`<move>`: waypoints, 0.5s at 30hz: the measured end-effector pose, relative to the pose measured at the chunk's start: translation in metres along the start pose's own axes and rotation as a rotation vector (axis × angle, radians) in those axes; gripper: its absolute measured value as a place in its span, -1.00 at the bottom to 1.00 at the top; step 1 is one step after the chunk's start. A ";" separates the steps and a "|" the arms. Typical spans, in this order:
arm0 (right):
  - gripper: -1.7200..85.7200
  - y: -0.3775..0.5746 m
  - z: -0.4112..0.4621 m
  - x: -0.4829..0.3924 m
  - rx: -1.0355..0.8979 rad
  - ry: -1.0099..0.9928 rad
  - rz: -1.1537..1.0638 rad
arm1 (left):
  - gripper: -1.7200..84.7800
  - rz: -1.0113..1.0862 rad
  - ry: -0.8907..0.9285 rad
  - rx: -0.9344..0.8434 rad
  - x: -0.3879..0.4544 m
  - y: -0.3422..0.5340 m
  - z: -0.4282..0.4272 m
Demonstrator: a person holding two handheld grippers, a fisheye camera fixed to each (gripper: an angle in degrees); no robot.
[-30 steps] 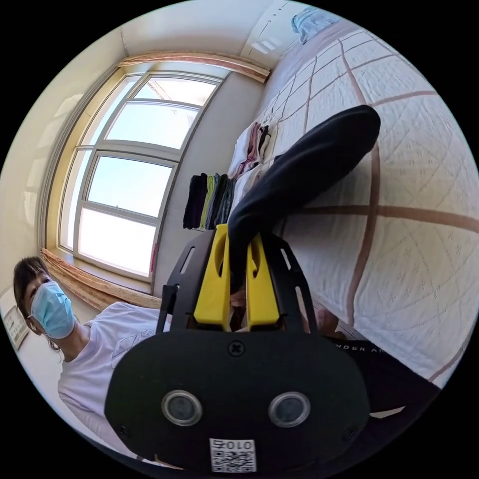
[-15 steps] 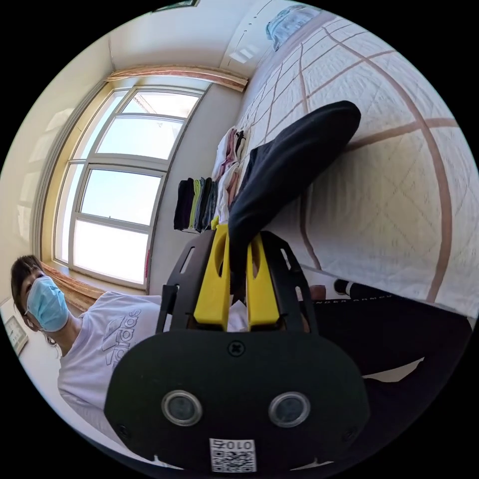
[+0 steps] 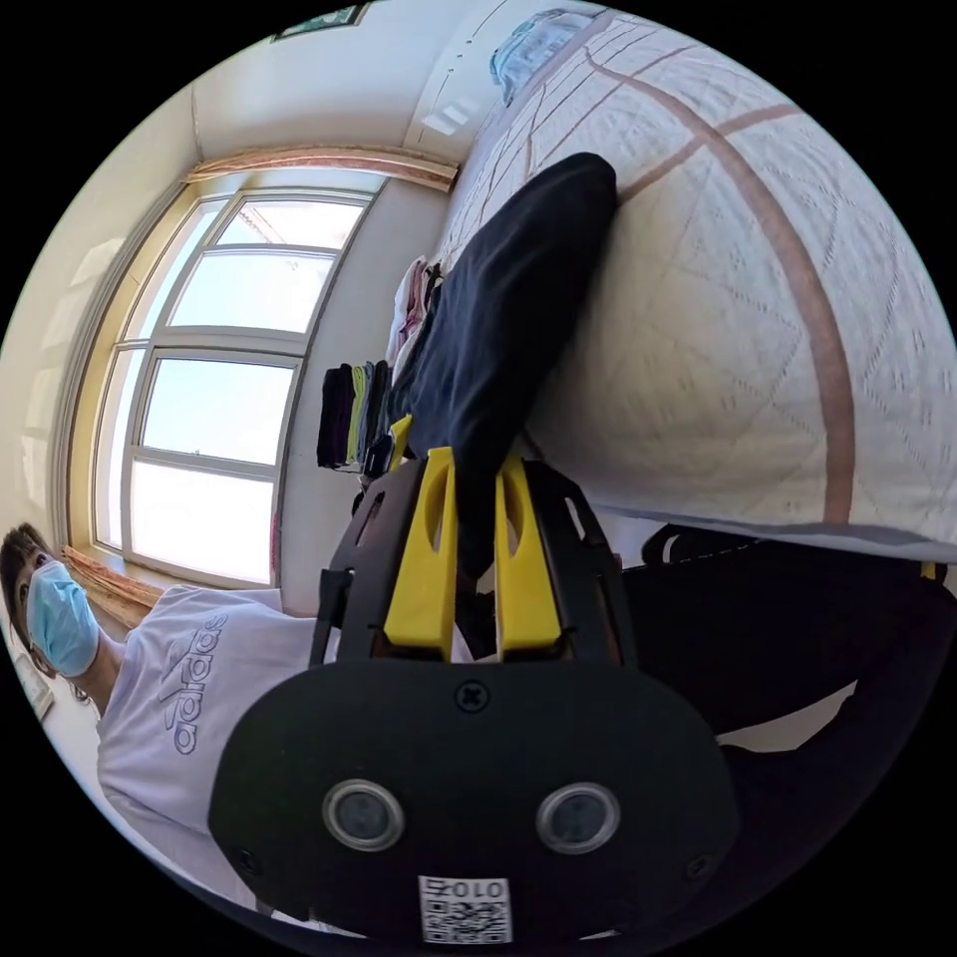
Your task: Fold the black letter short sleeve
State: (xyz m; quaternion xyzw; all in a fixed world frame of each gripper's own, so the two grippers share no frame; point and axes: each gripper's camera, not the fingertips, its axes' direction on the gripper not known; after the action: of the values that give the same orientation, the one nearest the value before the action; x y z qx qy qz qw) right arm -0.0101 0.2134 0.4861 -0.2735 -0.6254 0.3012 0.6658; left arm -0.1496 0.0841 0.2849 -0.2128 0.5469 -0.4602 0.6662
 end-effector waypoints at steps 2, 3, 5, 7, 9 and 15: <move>-0.80 0.002 0.004 0.003 0.007 -0.002 0.018 | -0.70 0.017 -0.008 -0.009 0.003 0.002 0.007; -0.81 0.004 0.005 0.002 0.014 0.005 0.022 | -0.70 0.019 -0.011 -0.012 0.003 0.002 0.008; -0.81 0.006 0.005 -0.004 0.018 0.023 0.020 | -0.70 0.027 -0.015 -0.034 0.003 0.004 0.014; -0.82 0.006 0.003 -0.014 0.018 0.060 0.002 | -0.70 0.039 -0.015 -0.045 0.002 0.007 0.018; -0.82 0.007 0.000 -0.028 0.021 0.095 -0.028 | -0.70 0.054 0.003 -0.050 0.001 0.011 0.023; -0.82 0.008 -0.007 -0.059 0.036 0.112 -0.090 | -0.74 0.141 -0.020 -0.040 0.018 0.022 0.037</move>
State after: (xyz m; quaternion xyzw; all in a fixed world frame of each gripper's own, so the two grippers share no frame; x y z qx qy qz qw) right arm -0.0054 0.1754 0.4405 -0.2496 -0.5934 0.2663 0.7174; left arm -0.1075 0.0713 0.2696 -0.1915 0.5629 -0.3991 0.6980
